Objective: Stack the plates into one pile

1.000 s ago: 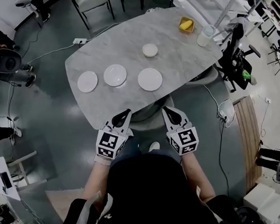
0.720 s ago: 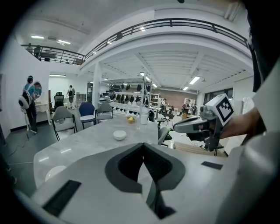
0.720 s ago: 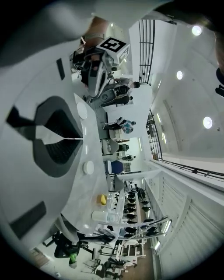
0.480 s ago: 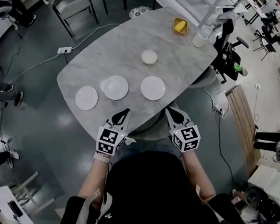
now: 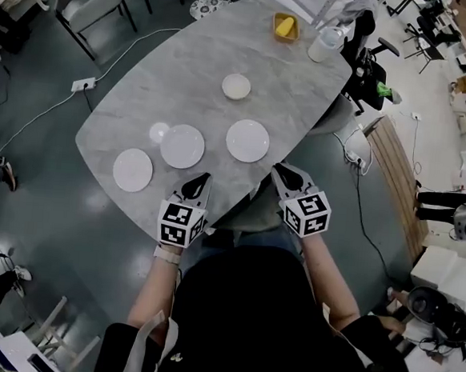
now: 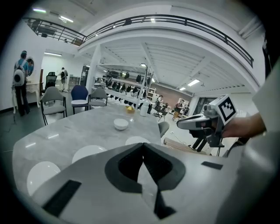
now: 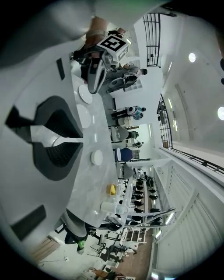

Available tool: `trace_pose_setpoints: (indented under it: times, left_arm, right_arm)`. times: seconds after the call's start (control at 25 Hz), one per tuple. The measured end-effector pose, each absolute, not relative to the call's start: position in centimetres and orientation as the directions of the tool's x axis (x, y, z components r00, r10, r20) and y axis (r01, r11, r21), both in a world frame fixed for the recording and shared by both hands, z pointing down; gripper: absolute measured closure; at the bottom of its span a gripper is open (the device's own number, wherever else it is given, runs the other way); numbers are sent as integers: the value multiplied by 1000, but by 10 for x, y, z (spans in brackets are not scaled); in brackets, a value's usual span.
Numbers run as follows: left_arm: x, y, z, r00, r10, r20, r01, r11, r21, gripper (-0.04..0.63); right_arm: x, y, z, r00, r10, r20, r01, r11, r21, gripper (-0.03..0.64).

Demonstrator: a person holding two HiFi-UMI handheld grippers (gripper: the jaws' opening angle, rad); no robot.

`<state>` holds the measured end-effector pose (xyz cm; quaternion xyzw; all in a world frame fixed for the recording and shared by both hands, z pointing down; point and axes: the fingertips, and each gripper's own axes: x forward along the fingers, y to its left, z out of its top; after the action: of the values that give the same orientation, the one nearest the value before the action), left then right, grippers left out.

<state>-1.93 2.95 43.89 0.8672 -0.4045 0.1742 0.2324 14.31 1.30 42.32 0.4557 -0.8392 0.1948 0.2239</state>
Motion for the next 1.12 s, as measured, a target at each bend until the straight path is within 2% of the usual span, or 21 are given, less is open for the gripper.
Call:
trace_pose_setpoints:
  times: [1.12]
  left_arm:
    - [40,-68,573,484,-583,652,-875,-309,374,586]
  right_arm:
    - [183,-96,582,-534,-419,734,-768,603,-216,597]
